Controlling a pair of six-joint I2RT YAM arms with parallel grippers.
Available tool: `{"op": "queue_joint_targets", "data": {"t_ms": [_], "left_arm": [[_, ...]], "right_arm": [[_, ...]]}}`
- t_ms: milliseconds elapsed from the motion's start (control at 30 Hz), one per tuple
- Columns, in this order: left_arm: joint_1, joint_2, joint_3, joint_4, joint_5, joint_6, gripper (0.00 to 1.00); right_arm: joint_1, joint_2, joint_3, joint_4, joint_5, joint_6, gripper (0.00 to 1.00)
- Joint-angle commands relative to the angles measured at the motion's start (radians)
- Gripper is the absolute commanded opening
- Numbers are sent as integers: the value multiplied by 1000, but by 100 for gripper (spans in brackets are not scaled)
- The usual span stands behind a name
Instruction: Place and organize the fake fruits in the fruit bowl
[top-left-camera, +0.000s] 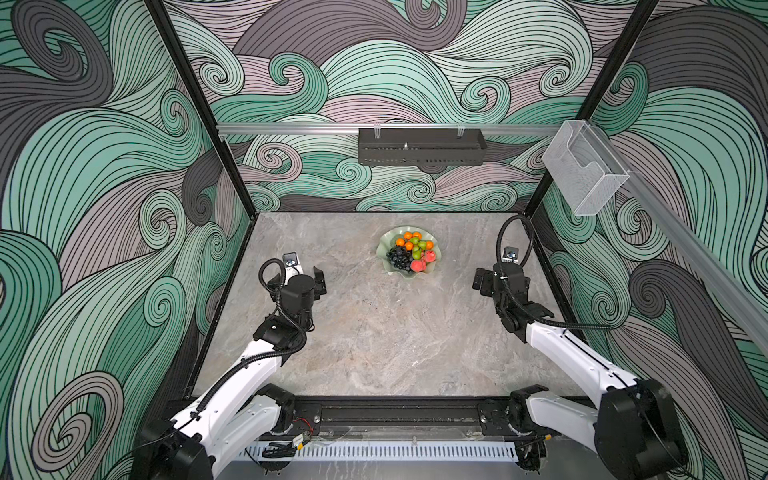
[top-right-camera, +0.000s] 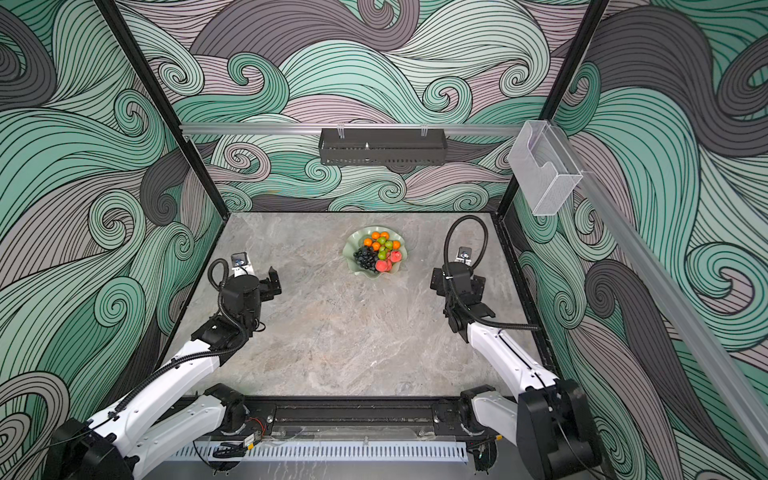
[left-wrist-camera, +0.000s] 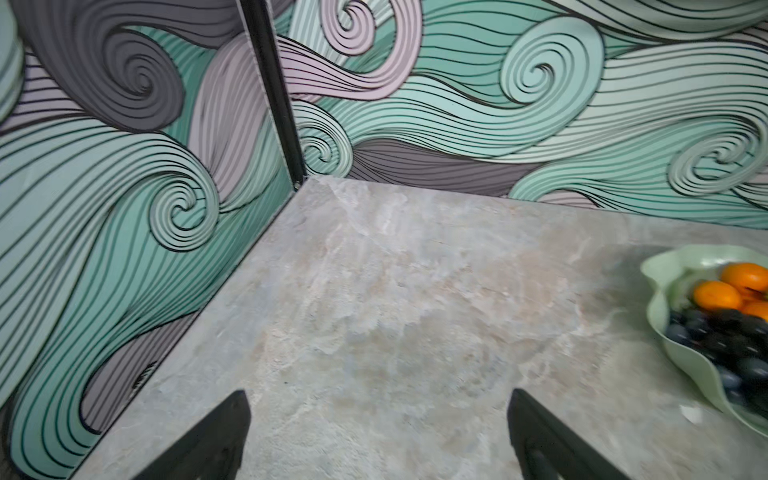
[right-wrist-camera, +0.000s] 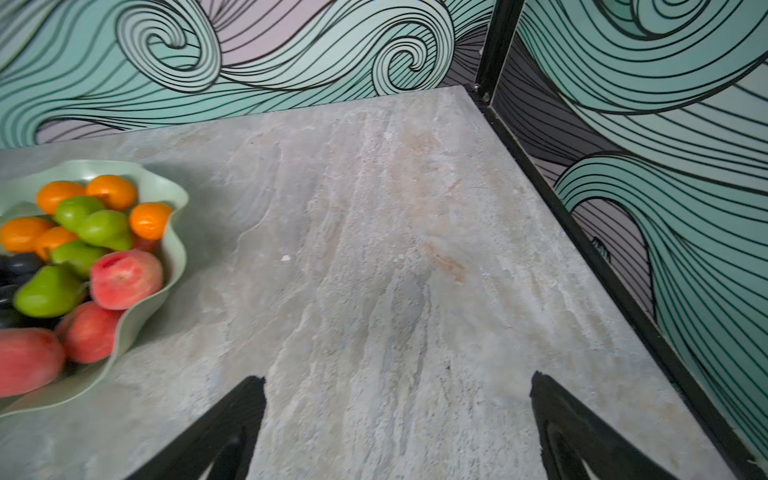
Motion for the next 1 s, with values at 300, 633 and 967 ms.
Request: {"op": "queue_joint_targets", "data": {"t_ms": [300,633,967], "left_arm": [[164,226,-123,370,93,143,99],[287,366,-166,594,316,156,98],[416,544,-139,688,455,68,98]], "right_arm": [[-109,212,-111,486,-126,-223,100],[-205,267,-144,597,-301,-183,99],[-206,345,-244,842,-332,-193,100]]}}
